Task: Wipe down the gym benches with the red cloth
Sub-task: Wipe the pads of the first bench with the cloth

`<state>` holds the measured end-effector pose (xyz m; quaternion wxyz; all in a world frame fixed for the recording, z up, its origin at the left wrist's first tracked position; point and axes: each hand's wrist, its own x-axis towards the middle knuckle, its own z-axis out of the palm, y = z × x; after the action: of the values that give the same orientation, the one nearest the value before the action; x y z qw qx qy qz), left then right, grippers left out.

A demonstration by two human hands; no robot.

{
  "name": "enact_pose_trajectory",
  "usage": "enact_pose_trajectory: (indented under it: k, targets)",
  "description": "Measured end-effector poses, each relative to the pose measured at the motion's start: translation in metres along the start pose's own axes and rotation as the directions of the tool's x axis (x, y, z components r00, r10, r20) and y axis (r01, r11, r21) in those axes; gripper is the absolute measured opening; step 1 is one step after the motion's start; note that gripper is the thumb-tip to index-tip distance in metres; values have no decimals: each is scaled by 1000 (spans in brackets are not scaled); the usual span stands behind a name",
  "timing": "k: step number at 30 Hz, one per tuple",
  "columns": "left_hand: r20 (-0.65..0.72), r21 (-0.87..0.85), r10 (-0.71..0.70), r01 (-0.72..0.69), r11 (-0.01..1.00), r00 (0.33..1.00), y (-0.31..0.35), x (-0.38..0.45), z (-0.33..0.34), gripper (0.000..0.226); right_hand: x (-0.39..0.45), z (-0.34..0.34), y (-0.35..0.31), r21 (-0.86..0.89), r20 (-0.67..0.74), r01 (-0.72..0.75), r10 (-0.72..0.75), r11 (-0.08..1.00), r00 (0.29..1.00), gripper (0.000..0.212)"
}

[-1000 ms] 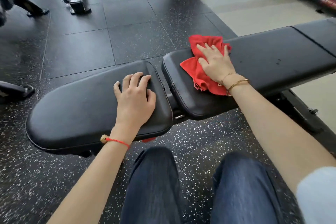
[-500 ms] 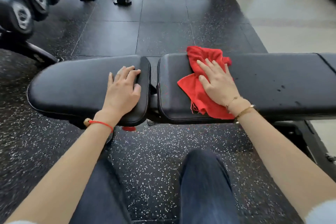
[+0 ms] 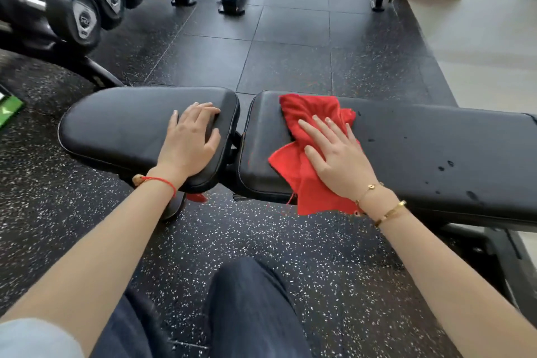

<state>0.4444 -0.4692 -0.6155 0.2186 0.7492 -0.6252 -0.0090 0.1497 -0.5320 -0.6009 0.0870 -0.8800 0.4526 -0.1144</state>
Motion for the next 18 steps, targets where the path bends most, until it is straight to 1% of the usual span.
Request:
enact_pose_trajectory:
  k: [2, 4, 6, 8, 10, 13, 16, 18]
  targets:
    - [-11, 26, 2, -2, 1000, 1000, 2, -1, 1, 43, 8, -6, 28, -18, -1, -103, 103, 995, 995, 53]
    - [-24, 53, 3, -2, 999, 1000, 4, -1, 1, 45, 34, -9, 43, -42, -2, -202, 202, 979, 979, 53]
    - [-43, 66, 2, 1, 998, 999, 5, -1, 1, 44, 66, -5, 38, -71, -1, -237, 238, 969, 971, 54]
    - [-60, 69, 10, -6, 998, 998, 4, 0, 1, 43, 91, 6, 13, -78, 6, -194, 195, 978, 981, 54]
    - [-77, 66, 20, -15, 998, 997, 5, 0, 1, 43, 100, 17, -21, -75, 20, -94, 96, 993, 995, 55]
    - [-87, 62, 28, -23, 998, 996, 5, 0, 0, 43, 83, 25, -56, -41, 47, 74, -72, 996, 996, 53]
    - [-94, 67, 26, -19, 998, 995, 4, 0, 1, 42, 45, 20, -47, -2, 47, 175, -174, 985, 984, 53]
    - [-105, 75, 20, -12, 997, 994, 4, -1, 3, 42, 26, 14, -25, 2, 32, 171, -171, 985, 985, 53]
